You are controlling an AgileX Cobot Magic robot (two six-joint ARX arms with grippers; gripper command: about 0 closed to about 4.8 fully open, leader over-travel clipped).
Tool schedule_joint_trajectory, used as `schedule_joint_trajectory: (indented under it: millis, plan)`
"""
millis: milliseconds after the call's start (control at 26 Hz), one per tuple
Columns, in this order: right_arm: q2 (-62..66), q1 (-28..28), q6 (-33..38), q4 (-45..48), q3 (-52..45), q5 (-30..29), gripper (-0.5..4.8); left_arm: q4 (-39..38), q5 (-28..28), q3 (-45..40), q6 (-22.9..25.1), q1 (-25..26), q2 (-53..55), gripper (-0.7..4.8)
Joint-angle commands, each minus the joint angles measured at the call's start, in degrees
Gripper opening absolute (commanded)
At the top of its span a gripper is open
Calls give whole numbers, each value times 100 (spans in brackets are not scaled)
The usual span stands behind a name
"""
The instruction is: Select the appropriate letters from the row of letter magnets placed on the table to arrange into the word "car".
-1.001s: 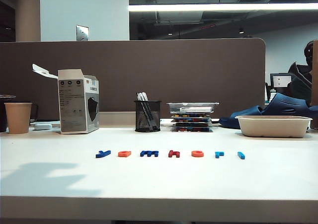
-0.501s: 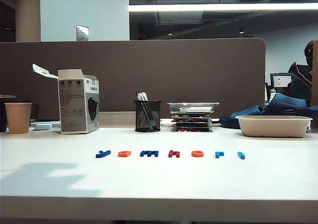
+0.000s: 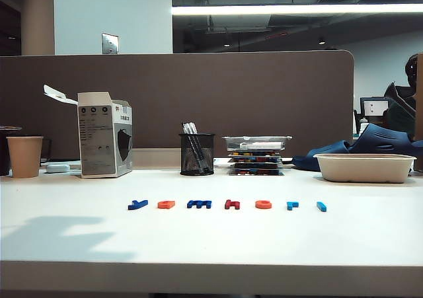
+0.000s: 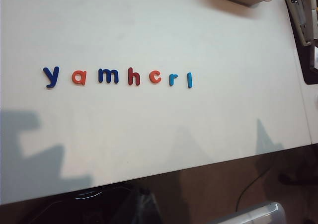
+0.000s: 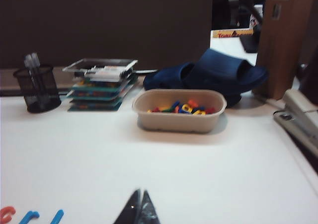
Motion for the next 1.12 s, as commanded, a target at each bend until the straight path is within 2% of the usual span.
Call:
schedule_joint_trajectory:
  millis: [39, 385, 501, 655, 963, 1117]
  plan:
    - [-17, 7, 31, -455, 481, 262, -6, 50, -17, 13, 4, 2, -15, -5]
    - [807, 7, -13, -1145, 2131, 345, -6, 50, -17, 13, 4, 4, -15, -5]
    - [1381, 9, -284, -1300, 2785, 203, -6, 52, -17, 13, 4, 4, -15, -5]
    - [2264, 9, -693, -1576, 3670, -463, -6, 52, -17, 13, 4, 4, -15, -5]
    - [4376, 11, -1565, -2465, 5639, -2514, -6, 52, -17, 13, 4, 4, -15, -5]
    - [5034, 11, -2031, -2962, 6157, -2876, -6, 50, -17, 13, 7, 4, -15, -5]
